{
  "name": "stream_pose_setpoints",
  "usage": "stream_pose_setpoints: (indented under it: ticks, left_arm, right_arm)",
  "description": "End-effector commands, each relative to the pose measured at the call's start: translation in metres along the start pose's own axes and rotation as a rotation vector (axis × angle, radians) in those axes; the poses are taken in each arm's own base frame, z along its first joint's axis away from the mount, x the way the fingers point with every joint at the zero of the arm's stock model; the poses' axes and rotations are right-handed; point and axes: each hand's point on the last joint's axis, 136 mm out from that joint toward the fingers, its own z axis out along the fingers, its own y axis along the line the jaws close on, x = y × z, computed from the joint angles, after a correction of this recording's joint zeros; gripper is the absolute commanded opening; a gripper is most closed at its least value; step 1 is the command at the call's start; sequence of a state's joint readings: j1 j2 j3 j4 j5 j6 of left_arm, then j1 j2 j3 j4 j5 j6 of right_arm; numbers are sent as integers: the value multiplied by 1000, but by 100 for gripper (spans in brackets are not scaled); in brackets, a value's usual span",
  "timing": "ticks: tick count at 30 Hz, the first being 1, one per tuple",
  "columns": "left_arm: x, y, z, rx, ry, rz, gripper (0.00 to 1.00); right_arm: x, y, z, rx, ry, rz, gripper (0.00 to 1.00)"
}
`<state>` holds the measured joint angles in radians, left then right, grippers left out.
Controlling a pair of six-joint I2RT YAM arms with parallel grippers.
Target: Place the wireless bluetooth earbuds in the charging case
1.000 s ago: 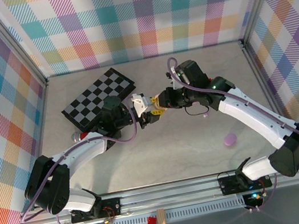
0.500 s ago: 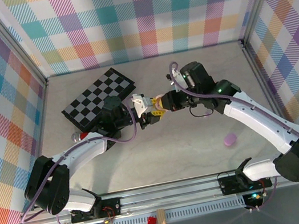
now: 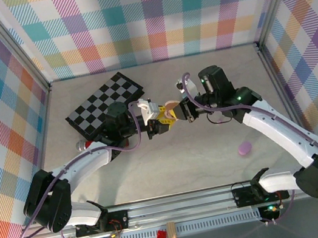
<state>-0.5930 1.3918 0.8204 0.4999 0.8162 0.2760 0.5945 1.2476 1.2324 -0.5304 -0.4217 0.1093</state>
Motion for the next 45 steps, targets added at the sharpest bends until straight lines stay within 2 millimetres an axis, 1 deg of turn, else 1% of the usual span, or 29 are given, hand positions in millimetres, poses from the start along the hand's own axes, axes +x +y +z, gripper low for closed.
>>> stream_pose_setpoints:
  ticks: [1, 8, 15, 19, 20, 22, 24, 29, 39, 42, 45]
  left_arm:
    - [-33, -14, -5, 65, -76, 42, 35]
    - [-40, -19, -6, 96, -88, 41, 35]
    - [-43, -21, -7, 106, -90, 40, 35]
    - [-44, -22, -8, 111, -93, 42, 35]
    - [-44, -22, -8, 111, -93, 42, 35]
    - [-44, -21, -8, 108, -92, 40, 35]
    - [-44, -21, -8, 107, -92, 40, 35]
    - [-42, -19, -6, 107, -87, 35, 35]
    - [-38, -17, -4, 102, -80, 34, 35]
    - [-38, -16, -4, 94, -79, 36, 35]
    - [-38, -14, -5, 80, -77, 38, 35]
  right_arm:
    - [-7, 12, -6, -55, -55, -167, 13]
    - [-9, 17, -7, -75, -78, -296, 13]
    - [-3, 21, -4, -113, -64, -373, 14]
    - [1, 19, -5, -102, -40, -415, 17]
    - [0, 17, -5, -90, -40, -421, 20]
    - [-3, 14, -7, -63, -47, -420, 29]
    - [-7, 14, -9, -46, -64, -422, 31]
    - [-14, 15, -17, -18, -102, -433, 31]
    - [-25, 30, -34, -37, -178, -451, 36]
    - [-25, 33, -38, -44, -188, -444, 35]
    - [-21, 34, -40, -50, -183, -412, 33]
